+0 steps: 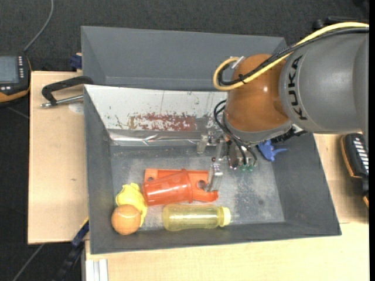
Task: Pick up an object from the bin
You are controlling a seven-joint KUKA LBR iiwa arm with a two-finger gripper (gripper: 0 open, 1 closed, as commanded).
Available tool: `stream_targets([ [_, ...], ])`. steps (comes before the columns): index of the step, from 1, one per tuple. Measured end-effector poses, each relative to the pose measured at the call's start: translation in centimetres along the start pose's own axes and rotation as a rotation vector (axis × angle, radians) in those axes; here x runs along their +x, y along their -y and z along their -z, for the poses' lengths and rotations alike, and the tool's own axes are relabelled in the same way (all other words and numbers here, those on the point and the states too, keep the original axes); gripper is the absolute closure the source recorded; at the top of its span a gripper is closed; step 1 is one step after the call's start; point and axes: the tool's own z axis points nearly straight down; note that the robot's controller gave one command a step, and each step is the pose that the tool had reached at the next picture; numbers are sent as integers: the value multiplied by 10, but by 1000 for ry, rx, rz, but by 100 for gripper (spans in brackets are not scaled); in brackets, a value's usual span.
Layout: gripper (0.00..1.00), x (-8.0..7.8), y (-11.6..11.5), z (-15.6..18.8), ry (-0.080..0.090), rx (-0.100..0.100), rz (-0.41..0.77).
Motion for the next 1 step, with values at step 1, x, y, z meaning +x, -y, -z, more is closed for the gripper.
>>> stream_targets([
  [1,0,-2,0,5,8,0,-1],
])
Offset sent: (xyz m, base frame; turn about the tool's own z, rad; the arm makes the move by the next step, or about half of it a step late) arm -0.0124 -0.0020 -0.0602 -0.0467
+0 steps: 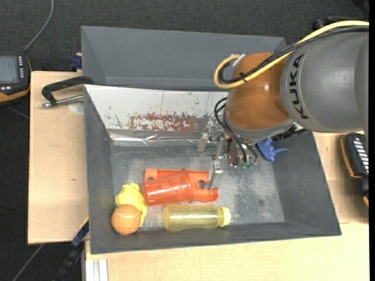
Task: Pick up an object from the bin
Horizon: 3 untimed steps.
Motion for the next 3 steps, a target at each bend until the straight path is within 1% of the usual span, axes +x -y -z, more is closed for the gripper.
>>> stream_targets([
  [1,0,7,0,-40,1,-1,33],
  [2,100,31,4,-57,5,-1,210],
  [3,100,31,4,-57,5,-1,210],
])
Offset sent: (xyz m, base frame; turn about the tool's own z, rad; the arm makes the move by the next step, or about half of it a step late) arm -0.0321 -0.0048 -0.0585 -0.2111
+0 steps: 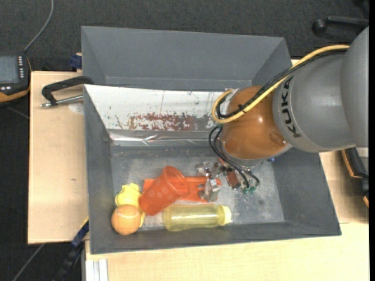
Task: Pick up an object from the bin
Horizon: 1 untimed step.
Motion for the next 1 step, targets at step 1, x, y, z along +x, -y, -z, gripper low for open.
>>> stream_targets([
  [1,100,5,12,17,-2,-3,134],
])
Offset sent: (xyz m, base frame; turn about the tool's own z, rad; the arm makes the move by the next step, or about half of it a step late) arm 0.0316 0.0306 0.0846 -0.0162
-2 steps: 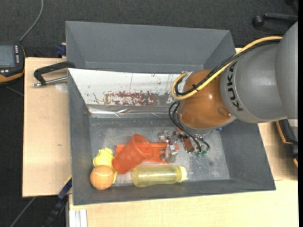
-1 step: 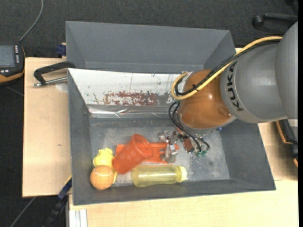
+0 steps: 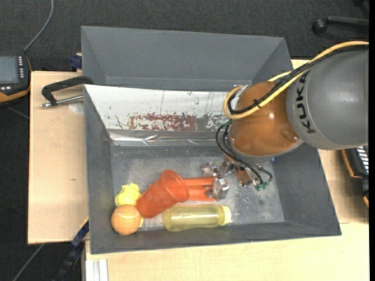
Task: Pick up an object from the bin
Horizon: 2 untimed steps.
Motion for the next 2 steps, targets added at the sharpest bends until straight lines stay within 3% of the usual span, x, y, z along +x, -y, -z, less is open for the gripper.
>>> stream_targets([
  [1,100,-13,5,30,6,7,160],
  [2,100,-8,-8,79,-1,-2,7],
])
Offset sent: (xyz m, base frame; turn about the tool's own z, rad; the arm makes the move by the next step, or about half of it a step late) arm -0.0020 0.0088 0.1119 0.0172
